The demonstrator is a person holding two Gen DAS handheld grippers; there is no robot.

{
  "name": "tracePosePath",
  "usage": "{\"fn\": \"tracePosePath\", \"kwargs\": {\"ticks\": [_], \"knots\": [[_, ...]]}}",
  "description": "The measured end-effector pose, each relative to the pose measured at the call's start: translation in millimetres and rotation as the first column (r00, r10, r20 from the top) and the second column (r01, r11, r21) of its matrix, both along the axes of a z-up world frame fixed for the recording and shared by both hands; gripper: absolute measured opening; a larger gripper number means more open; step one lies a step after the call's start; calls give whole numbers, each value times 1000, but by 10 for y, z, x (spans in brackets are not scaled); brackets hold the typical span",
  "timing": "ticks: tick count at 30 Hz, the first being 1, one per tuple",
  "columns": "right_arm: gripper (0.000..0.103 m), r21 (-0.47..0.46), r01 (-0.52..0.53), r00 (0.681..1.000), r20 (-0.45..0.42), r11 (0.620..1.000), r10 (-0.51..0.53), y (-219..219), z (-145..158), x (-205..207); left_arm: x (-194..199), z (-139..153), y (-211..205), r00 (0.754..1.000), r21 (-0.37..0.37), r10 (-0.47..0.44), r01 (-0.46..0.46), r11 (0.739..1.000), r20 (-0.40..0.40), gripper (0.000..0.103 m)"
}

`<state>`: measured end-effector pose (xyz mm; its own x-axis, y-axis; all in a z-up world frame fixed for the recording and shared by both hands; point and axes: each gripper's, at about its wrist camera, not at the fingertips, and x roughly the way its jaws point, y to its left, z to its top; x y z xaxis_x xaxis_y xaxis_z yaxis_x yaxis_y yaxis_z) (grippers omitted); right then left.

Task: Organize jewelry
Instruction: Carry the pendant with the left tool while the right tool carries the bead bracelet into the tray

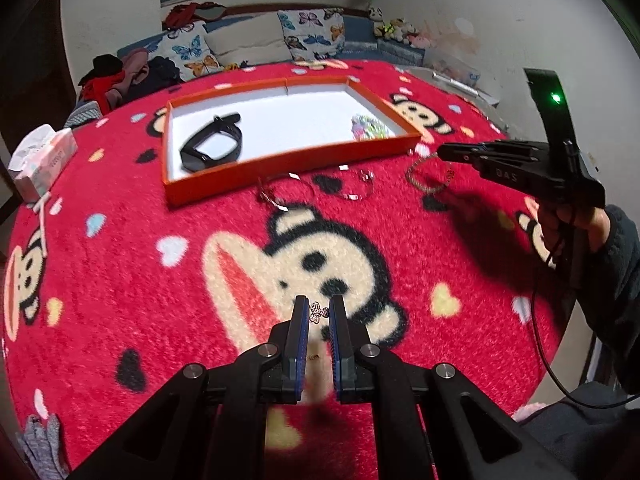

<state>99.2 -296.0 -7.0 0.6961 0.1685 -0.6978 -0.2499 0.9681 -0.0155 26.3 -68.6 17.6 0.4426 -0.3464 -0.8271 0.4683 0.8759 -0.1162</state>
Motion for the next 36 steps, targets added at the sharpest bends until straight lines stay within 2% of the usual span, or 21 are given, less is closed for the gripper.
{"fn": "tracePosePath", "kwargs": {"ticks": [9, 19, 26, 36], "knots": [[8, 50, -42, 995, 89, 998, 37, 80, 452, -36, 116, 419, 99, 996, -26, 25, -23, 999, 86, 10], [8, 106, -59, 985, 165, 993, 41, 12, 898, 203, 646, 997, 87, 979, -51, 55, -46, 998, 194, 10], [8, 104, -57, 982, 188, 993, 36, 13, 1003, 517, 1177, 1365, -37, 967, -36, 44, -36, 999, 250, 10], [8, 101, -58, 978, 208, 993, 36, 52, 1093, 754, 1658, 1723, -240, 948, 0, 26, -27, 1000, 316, 11]]}}
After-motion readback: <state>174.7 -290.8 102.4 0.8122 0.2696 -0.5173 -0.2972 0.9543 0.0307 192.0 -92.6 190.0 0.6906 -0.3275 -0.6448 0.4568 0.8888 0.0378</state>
